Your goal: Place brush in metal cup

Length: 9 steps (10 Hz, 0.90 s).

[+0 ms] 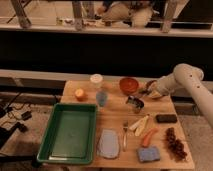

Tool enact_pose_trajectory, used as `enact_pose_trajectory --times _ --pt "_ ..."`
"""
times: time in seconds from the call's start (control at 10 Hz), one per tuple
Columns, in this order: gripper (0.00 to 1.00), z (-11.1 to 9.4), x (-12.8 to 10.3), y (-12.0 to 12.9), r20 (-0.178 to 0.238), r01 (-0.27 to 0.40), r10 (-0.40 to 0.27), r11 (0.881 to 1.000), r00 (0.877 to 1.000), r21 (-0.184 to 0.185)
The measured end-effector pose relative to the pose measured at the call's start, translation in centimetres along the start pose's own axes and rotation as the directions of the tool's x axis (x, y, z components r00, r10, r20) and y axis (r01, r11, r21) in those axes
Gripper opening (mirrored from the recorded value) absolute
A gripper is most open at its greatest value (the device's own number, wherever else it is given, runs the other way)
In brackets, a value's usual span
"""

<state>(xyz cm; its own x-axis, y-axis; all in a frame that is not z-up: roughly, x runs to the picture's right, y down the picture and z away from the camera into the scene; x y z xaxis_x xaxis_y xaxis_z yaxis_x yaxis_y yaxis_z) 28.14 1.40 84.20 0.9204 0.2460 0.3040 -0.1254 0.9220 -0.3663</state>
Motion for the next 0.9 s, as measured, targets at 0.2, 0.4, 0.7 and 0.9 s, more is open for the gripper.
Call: enact_pose_trajectory --times 0.2,0.4,0.7,0.9 --pt "0.03 0.3 0.3 0.1 -0.004 -0.016 0.017 1.0 1.0 0.01" --pt "0.03 0.2 1.1 0.3 -0.012 -0.036 0.036 0.999 0.999 0.018" --pt "0.03 0.1 2.6 0.7 -0.02 -0.064 0.064 0.998 0.998 0.025" --pt "0.03 0.2 3.2 0.9 -0.02 -0.075 0.076 0.997 0.997 0.027"
